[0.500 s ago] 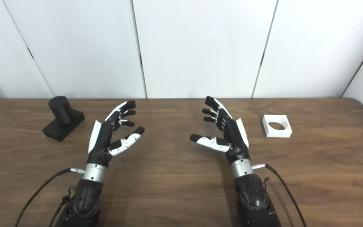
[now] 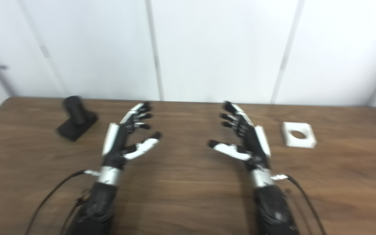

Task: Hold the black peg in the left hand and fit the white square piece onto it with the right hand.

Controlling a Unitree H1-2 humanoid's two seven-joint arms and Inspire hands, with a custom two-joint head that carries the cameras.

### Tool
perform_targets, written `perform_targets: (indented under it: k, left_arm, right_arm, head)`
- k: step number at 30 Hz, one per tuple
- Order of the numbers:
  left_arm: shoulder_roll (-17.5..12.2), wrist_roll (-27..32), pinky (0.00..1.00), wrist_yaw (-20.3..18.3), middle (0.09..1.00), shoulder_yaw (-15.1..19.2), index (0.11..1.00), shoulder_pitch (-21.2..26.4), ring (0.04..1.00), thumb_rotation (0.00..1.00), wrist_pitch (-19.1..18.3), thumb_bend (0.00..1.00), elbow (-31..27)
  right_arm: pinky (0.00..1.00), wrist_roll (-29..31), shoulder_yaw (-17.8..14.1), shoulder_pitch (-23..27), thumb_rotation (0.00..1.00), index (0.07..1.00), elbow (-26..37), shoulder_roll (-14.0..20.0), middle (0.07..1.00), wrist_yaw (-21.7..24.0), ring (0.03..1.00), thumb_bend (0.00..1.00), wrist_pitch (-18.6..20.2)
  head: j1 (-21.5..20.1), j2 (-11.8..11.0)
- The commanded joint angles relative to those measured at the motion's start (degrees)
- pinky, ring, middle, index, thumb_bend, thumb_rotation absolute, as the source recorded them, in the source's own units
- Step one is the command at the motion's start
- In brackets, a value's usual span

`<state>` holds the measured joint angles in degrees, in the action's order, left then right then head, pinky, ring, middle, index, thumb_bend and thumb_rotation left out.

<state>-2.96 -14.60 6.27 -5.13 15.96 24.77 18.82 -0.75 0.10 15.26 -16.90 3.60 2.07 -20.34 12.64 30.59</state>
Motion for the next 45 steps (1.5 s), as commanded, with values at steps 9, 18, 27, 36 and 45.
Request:
perform_targets:
  k: [9, 18, 27, 36, 45]
  left_arm:
    - [2.01, -5.07, 0.62, 4.15, 0.835, -1.78, 0.840, 2.17, 0.773, 0.26, 1.77, 0.61, 0.14]
    - [1.23, -11.06, 0.52, 6.21, 0.775, -1.69, 0.747, 1.70, 0.688, 0.19, -1.51, 0.61, -3.75]
    - [-1.95, -12.91, 0.50, 5.00, 0.663, -0.75, 0.679, 2.83, 0.609, 0.10, -5.18, 0.65, -8.74]
    - [-5.27, -14.63, 0.53, 4.89, 0.684, 0.94, 0.680, 4.47, 0.645, 0.08, -8.03, 0.67, -11.57]
    - [-7.13, -20.96, 0.49, 6.36, 0.670, 2.82, 0.683, 4.53, 0.606, 0.15, -15.33, 0.70, -16.82]
  right_arm:
    - [0.75, 1.74, -1.47, -0.62, 0.25, 0.878, -1.98, 3.12, 0.891, 0.97, 0.824, 0.60, -3.22]
    - [0.78, 2.96, -1.59, -0.82, 0.21, 0.884, -2.61, 3.19, 0.894, 1.88, 0.843, 0.58, -3.48]
    - [0.79, 2.73, -1.70, -1.21, 0.19, 0.883, -1.77, 3.26, 0.892, 1.85, 0.836, 0.57, -2.14]
    - [0.80, 3.53, -1.96, -1.22, 0.15, 0.882, -1.09, 3.17, 0.892, 2.22, 0.839, 0.56, -1.50]
    - [0.80, 4.11, -2.19, -1.32, 0.13, 0.882, -1.00, 3.23, 0.898, 2.69, 0.843, 0.55, -1.31]
  head:
    - [4.92, -1.84]
    - [5.32, -2.89]
    - [5.56, -3.18]
    - [6.05, -3.20]
    - [6.33, -2.98]
